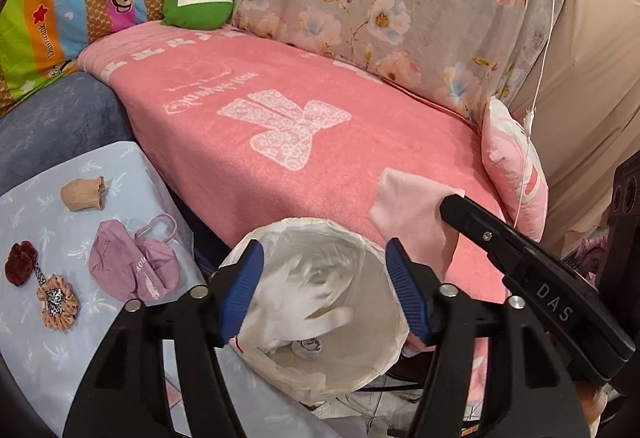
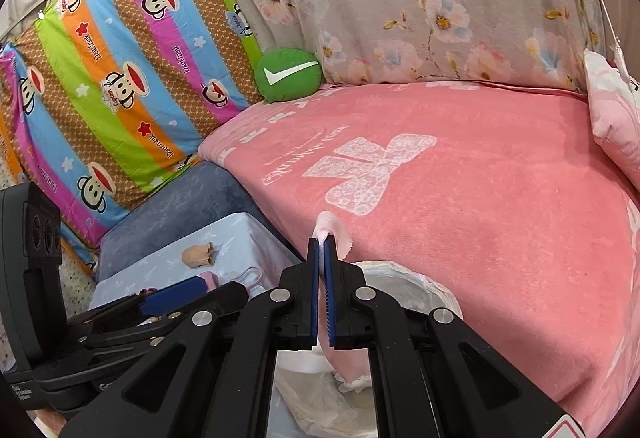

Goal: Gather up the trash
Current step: 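Open both grippers over the bin to drop the glove and pink cloth, then grasp the brown scrunchie with the left gripper while the right gripper grasps the pink cloth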

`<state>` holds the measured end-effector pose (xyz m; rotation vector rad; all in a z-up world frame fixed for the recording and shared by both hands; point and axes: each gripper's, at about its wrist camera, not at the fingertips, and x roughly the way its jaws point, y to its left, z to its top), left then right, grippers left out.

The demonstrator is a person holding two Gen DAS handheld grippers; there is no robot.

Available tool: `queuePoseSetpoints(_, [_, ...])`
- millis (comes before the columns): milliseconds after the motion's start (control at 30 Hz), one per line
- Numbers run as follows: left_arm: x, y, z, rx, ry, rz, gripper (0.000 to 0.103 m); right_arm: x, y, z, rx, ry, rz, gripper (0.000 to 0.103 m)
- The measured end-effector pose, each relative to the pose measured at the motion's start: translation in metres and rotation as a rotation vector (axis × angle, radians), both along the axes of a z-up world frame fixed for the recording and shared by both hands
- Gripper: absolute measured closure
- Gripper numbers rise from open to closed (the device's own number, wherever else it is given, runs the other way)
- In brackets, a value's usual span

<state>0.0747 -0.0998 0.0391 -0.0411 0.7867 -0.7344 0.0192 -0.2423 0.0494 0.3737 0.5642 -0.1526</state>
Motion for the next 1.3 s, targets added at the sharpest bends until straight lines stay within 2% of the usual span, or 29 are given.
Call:
queuePoseSetpoints(167, [0.002, 0.001, 0.001, 0.005, 0.000, 0.022, 0.039, -0.003, -0.003, 0.001, 0.008, -0.013, -0.019, 0.088])
queuePoseSetpoints(500, [0.005, 0.021, -0.002, 0.002, 0.011, 0.080, 0.039, -0.003, 0.007, 0.002, 0.002, -0.008, 0.006, 0.087])
queuePoseSetpoints(733, [0.006, 0.042, -0.006, 0.002, 0.022, 0.129, 0.039, 0.000, 0.022, -0.001, 0.001, 0.000, 0.040, 0.078])
queuePoseSetpoints(1300, [0.013, 0.109, -0.024, 0.018, 0.050, 0.286, 0.039, 0.013, 0.089, -0.026, -0.002, 0.071, 0.193, 0.076])
